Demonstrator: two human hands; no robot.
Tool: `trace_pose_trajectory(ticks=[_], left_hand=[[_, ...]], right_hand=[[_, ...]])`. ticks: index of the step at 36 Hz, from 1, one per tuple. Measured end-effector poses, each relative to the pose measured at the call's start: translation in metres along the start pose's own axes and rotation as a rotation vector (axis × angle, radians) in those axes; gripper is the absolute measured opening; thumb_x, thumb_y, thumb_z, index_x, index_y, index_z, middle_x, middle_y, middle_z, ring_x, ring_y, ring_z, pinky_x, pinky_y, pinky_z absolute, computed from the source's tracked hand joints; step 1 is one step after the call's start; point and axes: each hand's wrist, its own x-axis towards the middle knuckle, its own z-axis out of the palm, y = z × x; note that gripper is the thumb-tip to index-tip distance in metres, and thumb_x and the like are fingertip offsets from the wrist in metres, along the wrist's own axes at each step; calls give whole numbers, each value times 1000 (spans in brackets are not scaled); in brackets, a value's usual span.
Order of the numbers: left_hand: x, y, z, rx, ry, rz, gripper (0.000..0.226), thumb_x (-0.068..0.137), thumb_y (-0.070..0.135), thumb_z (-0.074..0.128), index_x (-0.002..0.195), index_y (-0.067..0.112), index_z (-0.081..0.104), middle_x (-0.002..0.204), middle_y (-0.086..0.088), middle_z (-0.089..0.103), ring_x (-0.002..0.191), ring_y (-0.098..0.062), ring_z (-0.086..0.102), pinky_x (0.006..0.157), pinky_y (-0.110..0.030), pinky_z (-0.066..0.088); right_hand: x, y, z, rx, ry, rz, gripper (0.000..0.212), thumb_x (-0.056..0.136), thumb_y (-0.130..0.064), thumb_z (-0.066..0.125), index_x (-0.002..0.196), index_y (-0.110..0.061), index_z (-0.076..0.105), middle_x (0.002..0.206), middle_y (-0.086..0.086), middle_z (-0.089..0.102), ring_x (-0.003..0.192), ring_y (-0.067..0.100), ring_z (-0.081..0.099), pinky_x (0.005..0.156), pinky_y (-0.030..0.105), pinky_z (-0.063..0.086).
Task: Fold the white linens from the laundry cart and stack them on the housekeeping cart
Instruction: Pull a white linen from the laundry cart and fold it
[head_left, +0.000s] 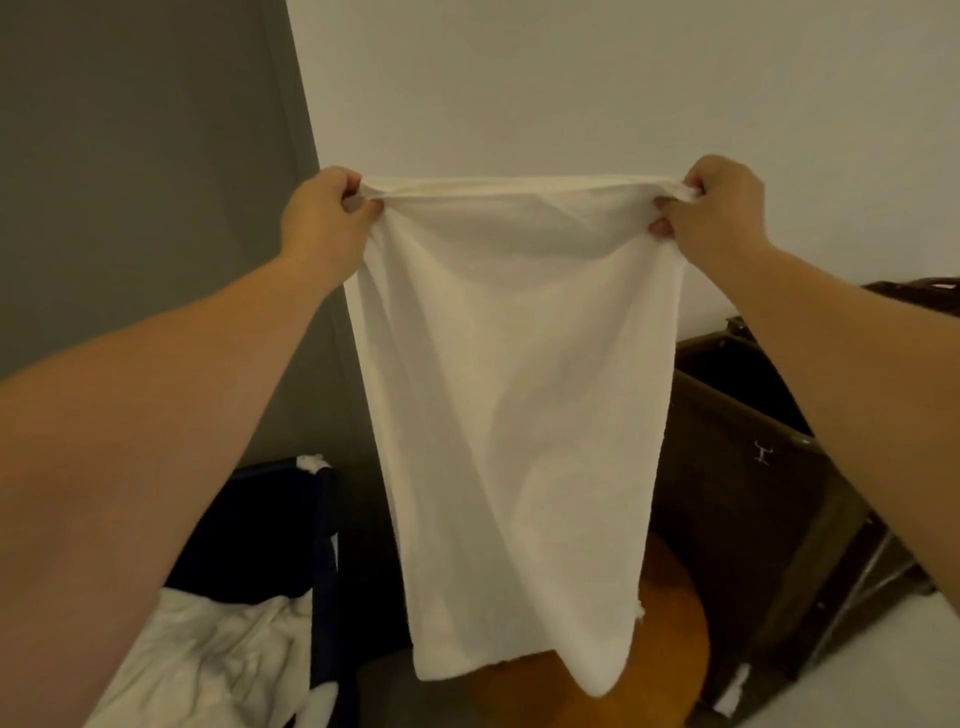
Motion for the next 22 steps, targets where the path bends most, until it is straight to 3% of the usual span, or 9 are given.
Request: trace_pose_trajectory(ticks=[2,5,8,11,13,19,22], left_hand=[[-5,8,7,12,0,4,18,91,24,61,106,14,63,100,-1,63,93,-19,59,84,-33,50],[-11,21,15,63,15,-3,18,91,25,61,105,14,63,104,-3,64,94,-18,59,83,-33,48],[-16,36,23,97,44,-28,15,91,23,58,103,16,63,99,-1,63,89,-16,57,77,-29,45],[-22,52,30,133,81,-52,14,91,23,55,100,17,63,96,1,61,87,-16,56,74,-27,42],[-27,62,36,148,111,-69,15,90,23,55,101,17,64,96,2,61,89,-17,57,76,-29,45],[-35,74,57,179,143,-145,18,93,21,55,107,13,62,100,-1,62,89,-15,56,76,-26,42],[-37,74,72,197,139,-181,18,94,20,55,109,12,61,100,1,59,89,-13,53,77,-24,40]], right_hand=[[0,13,-4,5,-12,14,31,88,-10,62,68,-23,42,82,11,65,56,4,56,50,16,46],[5,30,-8,21,-30,2,27,89,-12,60,70,-22,43,84,12,66,55,3,57,41,10,38],[16,45,-13,48,-66,-27,20,90,-13,61,76,-18,47,82,12,65,46,0,57,39,8,39],[30,60,-20,112,-100,-56,29,90,-14,61,70,-22,42,77,11,62,39,-4,56,45,14,48],[36,66,-25,125,-130,-74,23,90,-14,61,73,-19,45,77,12,62,39,-4,57,45,15,48],[57,85,-27,173,-230,-82,18,90,-13,60,76,-16,49,82,18,67,58,13,66,64,35,58],[66,97,-18,178,-268,-87,24,90,-12,60,71,-18,47,84,18,67,56,10,63,53,22,53]])
